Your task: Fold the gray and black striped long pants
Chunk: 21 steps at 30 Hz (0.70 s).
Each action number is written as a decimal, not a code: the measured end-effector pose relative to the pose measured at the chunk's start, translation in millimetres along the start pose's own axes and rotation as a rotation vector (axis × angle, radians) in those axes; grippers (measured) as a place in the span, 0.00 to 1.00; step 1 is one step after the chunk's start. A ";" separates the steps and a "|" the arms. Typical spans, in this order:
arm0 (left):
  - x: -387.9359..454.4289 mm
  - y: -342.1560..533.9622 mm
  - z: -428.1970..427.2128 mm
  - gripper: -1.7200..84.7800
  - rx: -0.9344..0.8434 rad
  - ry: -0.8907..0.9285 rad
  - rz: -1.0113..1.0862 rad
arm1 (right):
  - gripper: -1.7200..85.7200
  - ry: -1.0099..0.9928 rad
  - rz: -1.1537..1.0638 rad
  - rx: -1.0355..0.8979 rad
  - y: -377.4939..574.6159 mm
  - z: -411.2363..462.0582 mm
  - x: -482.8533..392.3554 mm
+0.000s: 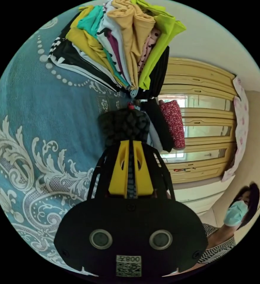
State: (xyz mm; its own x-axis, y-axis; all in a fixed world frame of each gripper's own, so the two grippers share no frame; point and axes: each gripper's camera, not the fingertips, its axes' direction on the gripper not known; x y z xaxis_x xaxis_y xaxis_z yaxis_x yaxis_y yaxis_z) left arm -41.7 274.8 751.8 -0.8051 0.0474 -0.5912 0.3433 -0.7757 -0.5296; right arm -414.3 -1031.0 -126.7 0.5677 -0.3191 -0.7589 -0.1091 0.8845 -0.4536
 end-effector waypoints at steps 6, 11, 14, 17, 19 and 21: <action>1.3 -3.1 48.2 0.05 -0.024 0.025 0.168 | 0.10 -0.126 -0.024 0.037 -1.3 -29.7 18.0; 31.1 -38.3 124.4 0.08 -0.070 -0.027 0.291 | 0.10 -0.129 -0.036 0.063 -3.3 -48.1 12.1; 36.2 -60.5 163.2 0.04 -0.100 -0.260 0.346 | 0.10 -0.150 -0.017 0.091 -1.8 -51.5 10.7; 8.8 -68.2 182.4 0.03 -0.099 -0.331 0.281 | 0.10 -0.124 -0.038 0.078 -4.3 -47.4 -1.6; -9.1 -60.6 183.4 0.02 -0.032 -0.255 0.234 | 0.10 -0.087 -0.057 0.067 -4.0 -44.0 -12.2; -24.6 -51.9 188.4 0.02 0.001 -0.217 0.214 | 0.10 -0.051 -0.077 0.057 -1.9 -39.8 -19.8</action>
State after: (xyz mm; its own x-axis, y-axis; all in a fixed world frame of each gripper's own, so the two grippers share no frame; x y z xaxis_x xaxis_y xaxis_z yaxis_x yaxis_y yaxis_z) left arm -130.8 195.4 908.4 -0.7991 -0.2523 -0.5457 0.5156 -0.7544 -0.4062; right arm -457.8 -1039.9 -129.4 0.6137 -0.3705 -0.6972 -0.0174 0.8765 -0.4812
